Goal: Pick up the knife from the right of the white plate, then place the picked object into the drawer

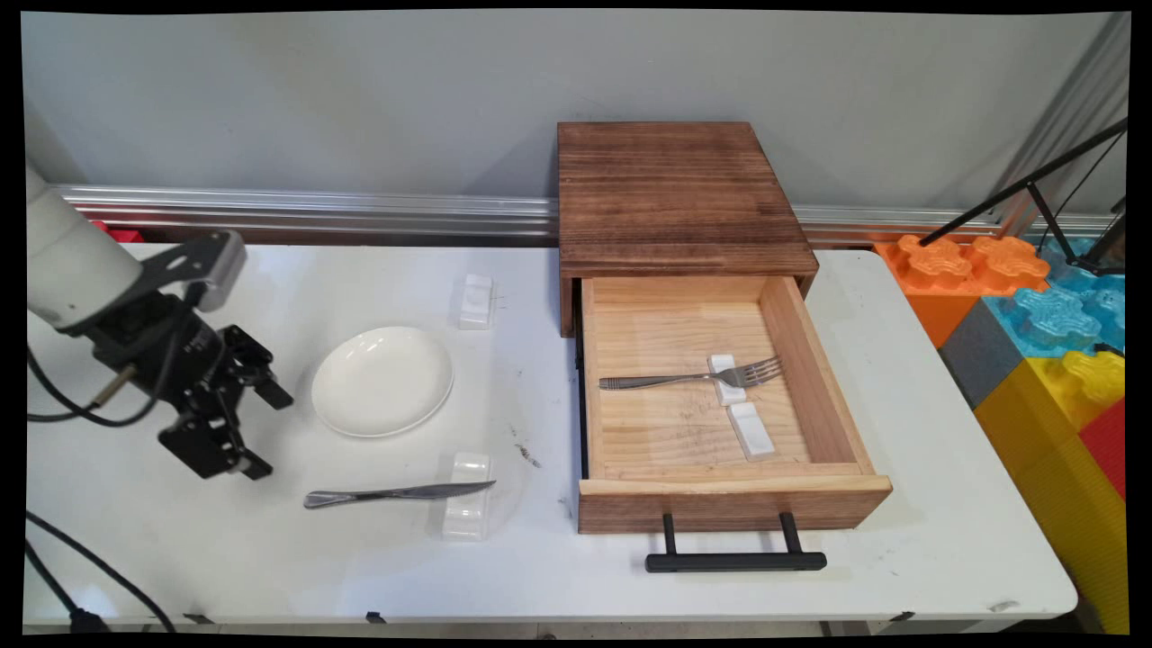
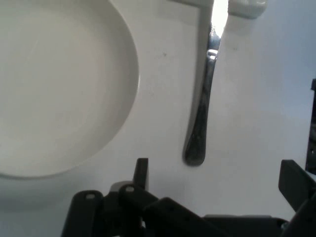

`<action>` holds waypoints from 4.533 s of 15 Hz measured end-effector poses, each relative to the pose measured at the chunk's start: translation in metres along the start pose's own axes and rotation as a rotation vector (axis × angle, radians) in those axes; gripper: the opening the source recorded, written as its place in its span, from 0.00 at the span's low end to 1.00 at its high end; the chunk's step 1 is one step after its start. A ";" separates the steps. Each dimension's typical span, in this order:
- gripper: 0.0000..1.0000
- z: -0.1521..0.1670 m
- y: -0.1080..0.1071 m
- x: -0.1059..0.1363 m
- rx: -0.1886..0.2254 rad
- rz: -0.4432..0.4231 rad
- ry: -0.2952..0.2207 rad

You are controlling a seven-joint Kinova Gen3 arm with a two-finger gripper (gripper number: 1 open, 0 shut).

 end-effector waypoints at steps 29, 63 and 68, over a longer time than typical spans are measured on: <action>1.00 0.122 0.005 0.067 -0.011 0.169 -0.006; 0.00 0.033 0.005 0.130 -0.007 0.134 0.014; 0.00 0.013 0.007 0.172 -0.002 0.143 0.033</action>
